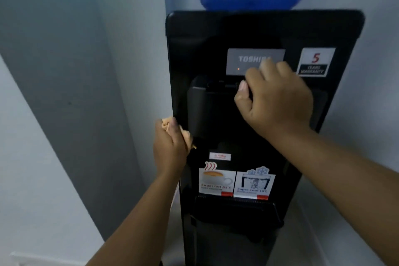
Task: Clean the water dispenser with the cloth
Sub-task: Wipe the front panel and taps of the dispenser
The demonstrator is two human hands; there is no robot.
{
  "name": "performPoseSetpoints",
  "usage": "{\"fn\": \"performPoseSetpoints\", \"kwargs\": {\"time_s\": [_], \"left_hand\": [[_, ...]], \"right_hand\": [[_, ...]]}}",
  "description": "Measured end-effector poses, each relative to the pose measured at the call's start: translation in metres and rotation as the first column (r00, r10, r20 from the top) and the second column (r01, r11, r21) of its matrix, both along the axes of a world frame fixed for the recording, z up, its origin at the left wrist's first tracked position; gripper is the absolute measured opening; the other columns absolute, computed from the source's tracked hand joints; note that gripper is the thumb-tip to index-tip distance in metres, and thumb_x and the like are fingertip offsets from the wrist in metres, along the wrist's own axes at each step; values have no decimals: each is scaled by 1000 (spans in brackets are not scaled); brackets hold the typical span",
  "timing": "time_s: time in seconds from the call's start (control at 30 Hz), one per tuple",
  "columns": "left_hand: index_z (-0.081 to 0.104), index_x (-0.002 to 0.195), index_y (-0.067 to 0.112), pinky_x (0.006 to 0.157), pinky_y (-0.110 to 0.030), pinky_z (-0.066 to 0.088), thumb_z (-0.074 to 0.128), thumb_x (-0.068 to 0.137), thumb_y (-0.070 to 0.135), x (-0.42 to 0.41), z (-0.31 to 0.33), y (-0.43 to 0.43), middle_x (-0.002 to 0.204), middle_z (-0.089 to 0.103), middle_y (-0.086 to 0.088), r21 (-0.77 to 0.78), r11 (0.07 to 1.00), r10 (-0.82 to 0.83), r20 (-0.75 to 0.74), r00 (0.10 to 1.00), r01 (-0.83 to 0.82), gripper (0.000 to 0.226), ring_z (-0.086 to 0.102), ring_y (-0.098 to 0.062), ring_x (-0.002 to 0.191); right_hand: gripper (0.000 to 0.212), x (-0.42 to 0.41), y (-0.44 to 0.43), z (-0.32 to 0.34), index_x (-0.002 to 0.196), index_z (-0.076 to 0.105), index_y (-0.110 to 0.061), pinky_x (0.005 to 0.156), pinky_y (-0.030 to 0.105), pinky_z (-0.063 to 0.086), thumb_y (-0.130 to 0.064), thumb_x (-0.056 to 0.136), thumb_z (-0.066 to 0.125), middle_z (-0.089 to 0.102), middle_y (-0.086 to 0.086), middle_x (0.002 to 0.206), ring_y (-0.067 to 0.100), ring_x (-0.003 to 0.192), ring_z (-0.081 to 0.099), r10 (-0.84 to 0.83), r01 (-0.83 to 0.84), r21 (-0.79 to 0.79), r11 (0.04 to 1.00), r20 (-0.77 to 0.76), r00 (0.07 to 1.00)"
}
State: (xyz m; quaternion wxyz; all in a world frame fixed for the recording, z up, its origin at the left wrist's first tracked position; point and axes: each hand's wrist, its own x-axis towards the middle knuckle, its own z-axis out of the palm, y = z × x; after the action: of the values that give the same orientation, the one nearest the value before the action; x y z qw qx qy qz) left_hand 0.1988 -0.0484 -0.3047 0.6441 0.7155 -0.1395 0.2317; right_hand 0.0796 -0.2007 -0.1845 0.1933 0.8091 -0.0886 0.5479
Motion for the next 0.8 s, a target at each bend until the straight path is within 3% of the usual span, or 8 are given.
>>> {"fn": "performPoseSetpoints", "kwargs": {"time_s": [0.13,0.3,0.4,0.47,0.5,0.6,0.73,0.8], "left_hand": [[43,92,13,55,-20,39,31,107,36,-30,74,-8,68,45,10,-240,967,-53,140,989,86,30,45,0,54],[49,95,28,63,-15,41,37,103,43,-65,94,-7,89,51,5,-44,993,-97,220,971,110,21,49,0,74],[51,104,23,58,-27,47,34,102,51,-73,67,1,86,60,-2,-53,984,-170,27,985,171,33,59,-3,68],[50,102,18,48,-32,50,28,99,59,-76,57,3,78,66,-17,-125,963,-257,-146,955,240,47,66,-17,60],[51,100,19,52,-35,52,28,97,64,-78,59,3,81,67,-20,-111,967,-243,-138,960,229,50,67,-25,67],[52,94,27,68,-38,51,37,98,58,-80,93,-4,92,59,-6,-56,995,-78,66,995,82,34,58,-18,82],[57,96,17,75,-27,41,38,99,51,-77,116,-16,101,56,0,255,961,-10,405,914,-103,39,48,-14,93],[57,108,23,82,-23,41,40,96,54,-68,96,-9,115,51,-2,264,964,-72,368,927,-30,37,48,-11,104]], "right_hand": [[28,-6,1,-1,78,54,-10,58,31,24,-31,92,43,53,8,79,27,71,48,44,-44,32,999,4,999],[28,-24,3,4,73,60,-10,55,27,26,-25,91,44,53,3,72,21,66,47,200,-202,147,968,28,979],[32,-34,-7,5,81,70,-9,50,28,42,-23,92,43,61,3,73,21,65,55,307,-300,89,950,-74,949],[34,-40,-21,10,83,69,-9,48,29,43,-24,94,41,62,4,73,22,64,56,249,-252,-3,968,-138,959],[34,-45,-30,13,82,67,-10,47,30,40,-25,95,40,60,4,73,23,63,54,212,-217,-17,976,-135,968],[35,-56,-53,14,81,61,-9,54,31,32,-28,98,38,53,6,74,25,70,48,199,-195,67,979,-56,978],[38,-47,-47,-10,85,64,-7,67,30,34,-25,99,33,54,7,82,23,84,41,246,-298,398,868,176,953],[37,-42,-42,-16,85,65,-5,69,28,29,-22,98,35,54,8,81,22,84,37,209,-316,438,842,276,938]]}}
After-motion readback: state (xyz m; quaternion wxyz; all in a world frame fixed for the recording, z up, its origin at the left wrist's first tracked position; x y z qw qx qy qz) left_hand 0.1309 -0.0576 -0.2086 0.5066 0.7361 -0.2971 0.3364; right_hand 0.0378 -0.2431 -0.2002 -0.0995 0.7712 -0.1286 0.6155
